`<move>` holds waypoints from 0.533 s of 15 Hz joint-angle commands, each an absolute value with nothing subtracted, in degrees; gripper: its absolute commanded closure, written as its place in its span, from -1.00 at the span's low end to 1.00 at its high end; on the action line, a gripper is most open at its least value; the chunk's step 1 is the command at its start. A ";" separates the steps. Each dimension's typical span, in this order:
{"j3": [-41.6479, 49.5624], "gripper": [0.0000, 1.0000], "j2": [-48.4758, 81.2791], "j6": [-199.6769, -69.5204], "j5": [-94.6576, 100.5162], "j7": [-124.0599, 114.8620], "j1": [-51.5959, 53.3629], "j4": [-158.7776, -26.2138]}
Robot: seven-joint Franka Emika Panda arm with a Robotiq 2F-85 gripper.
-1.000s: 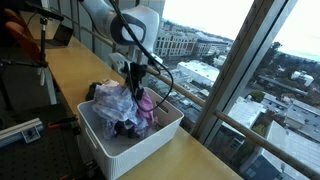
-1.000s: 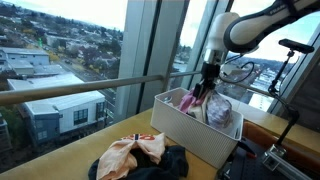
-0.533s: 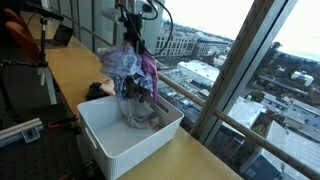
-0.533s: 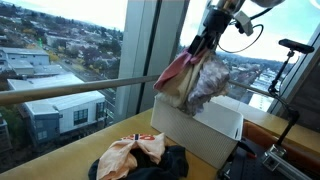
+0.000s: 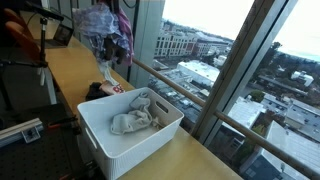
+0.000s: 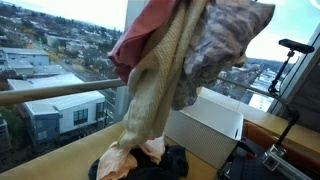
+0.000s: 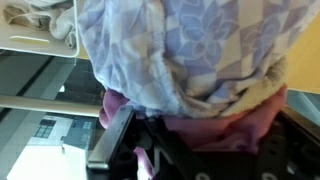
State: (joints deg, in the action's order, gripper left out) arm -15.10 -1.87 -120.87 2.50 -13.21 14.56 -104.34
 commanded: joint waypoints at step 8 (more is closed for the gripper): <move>-14.46 0.50 10.47 -119.23 3.29 -13.77 16.21 -101.43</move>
